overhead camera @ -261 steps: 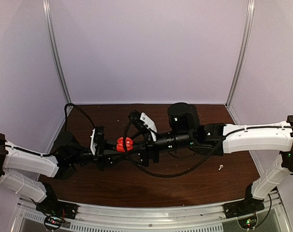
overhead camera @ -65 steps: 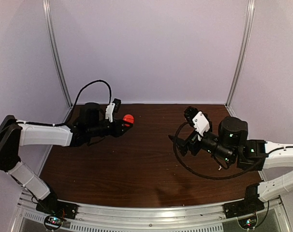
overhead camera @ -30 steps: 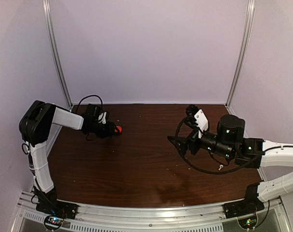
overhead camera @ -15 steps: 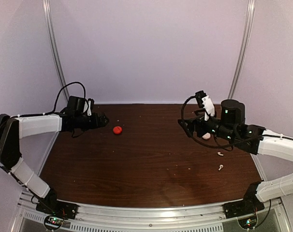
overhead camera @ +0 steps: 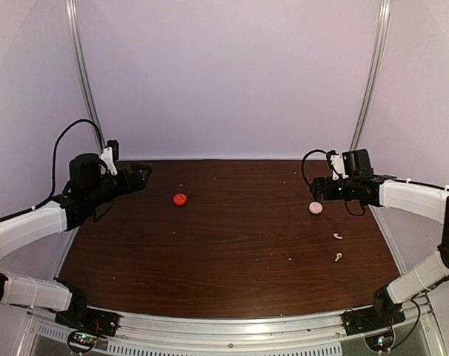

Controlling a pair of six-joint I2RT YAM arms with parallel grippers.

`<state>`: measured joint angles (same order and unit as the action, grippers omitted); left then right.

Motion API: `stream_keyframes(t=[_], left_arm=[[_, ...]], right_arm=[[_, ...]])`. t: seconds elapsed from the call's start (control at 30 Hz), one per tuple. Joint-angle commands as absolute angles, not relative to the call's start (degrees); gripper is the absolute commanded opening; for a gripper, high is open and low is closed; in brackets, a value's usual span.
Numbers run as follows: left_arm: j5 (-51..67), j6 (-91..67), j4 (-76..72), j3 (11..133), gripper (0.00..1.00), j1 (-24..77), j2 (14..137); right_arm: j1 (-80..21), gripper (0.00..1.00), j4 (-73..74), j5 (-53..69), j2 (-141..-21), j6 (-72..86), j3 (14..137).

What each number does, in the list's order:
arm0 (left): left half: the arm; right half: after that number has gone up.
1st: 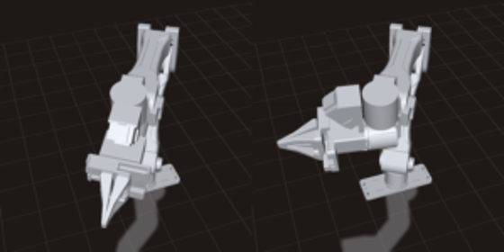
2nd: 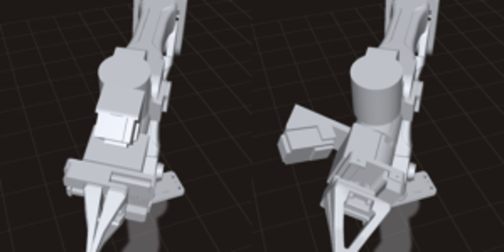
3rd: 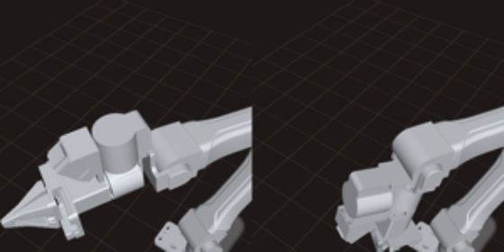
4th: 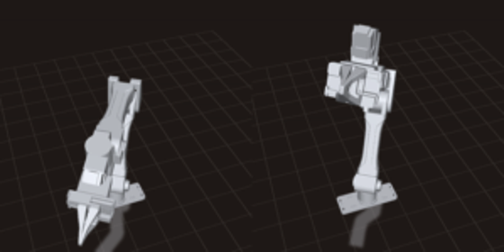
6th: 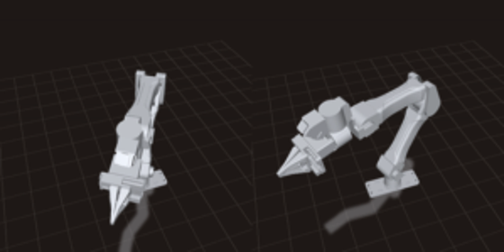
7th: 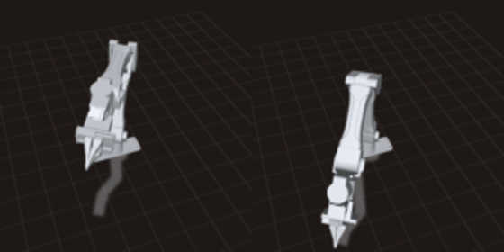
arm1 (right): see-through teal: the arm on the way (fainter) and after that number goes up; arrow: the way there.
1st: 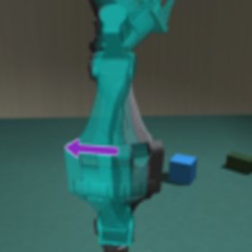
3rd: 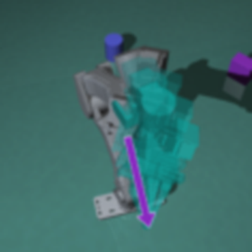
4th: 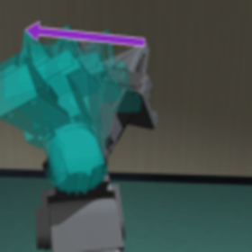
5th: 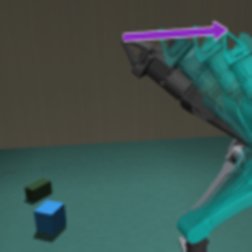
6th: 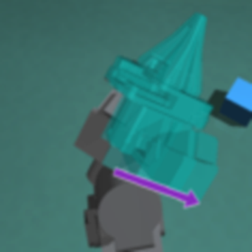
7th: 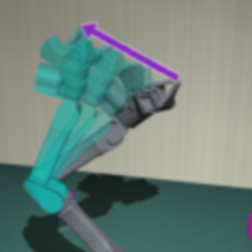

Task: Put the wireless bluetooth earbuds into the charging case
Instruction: Pick up the charging case from the center of the board.

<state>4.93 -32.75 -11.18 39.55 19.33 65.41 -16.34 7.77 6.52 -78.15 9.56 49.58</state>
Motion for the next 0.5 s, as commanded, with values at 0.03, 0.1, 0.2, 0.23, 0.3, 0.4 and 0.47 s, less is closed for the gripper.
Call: stream_keyframes(t=[0.03, 0.1, 0.2, 0.23, 0.3, 0.4, 0.47], left_arm=[[9.89, -30.37, -18.31, 37.73, 0.98, 19.45, 64.42], [9.97, -30.37, -19.42, 36.56, 0.98, 19.84, 64.18], [11.38, -29.47, -20.73, 35.43, 0.98, 20.08, 64.07], [11.95, -29.37, -21.00, 35.16, 0.98, 20.16, 64.07], [12.87, -29.08, -21.89, 34.50, 0.98, 20.45, 64.02], [13.92, -29.07, -23.30, 33.45, 0.98, 20.65, 63.90], [14.34, -29.18, -23.54, 33.23, 0.98, 20.65, 64.06]], right_arm=[[-11.28, 0.94, 9.68, 9.53, -85.70, 10.46, 53.31], [-10.84, 0.94, 9.90, 9.05, -88.58, 9.59, 54.36], [-10.80, 0.93, 10.67, 8.61, -92.75, 7.61, 55.92], [-10.81, 0.92, 10.78, 8.36, -93.87, 7.03, 56.29], [-10.81, 0.92, 10.74, 8.36, -95.82, 6.28, 56.38], [-10.85, 0.91, 10.14, 9.05, -97.73, 6.24, 56.19], [-10.79, 0.90, 10.03, 9.06, -99.06, 6.17, 56.25]])
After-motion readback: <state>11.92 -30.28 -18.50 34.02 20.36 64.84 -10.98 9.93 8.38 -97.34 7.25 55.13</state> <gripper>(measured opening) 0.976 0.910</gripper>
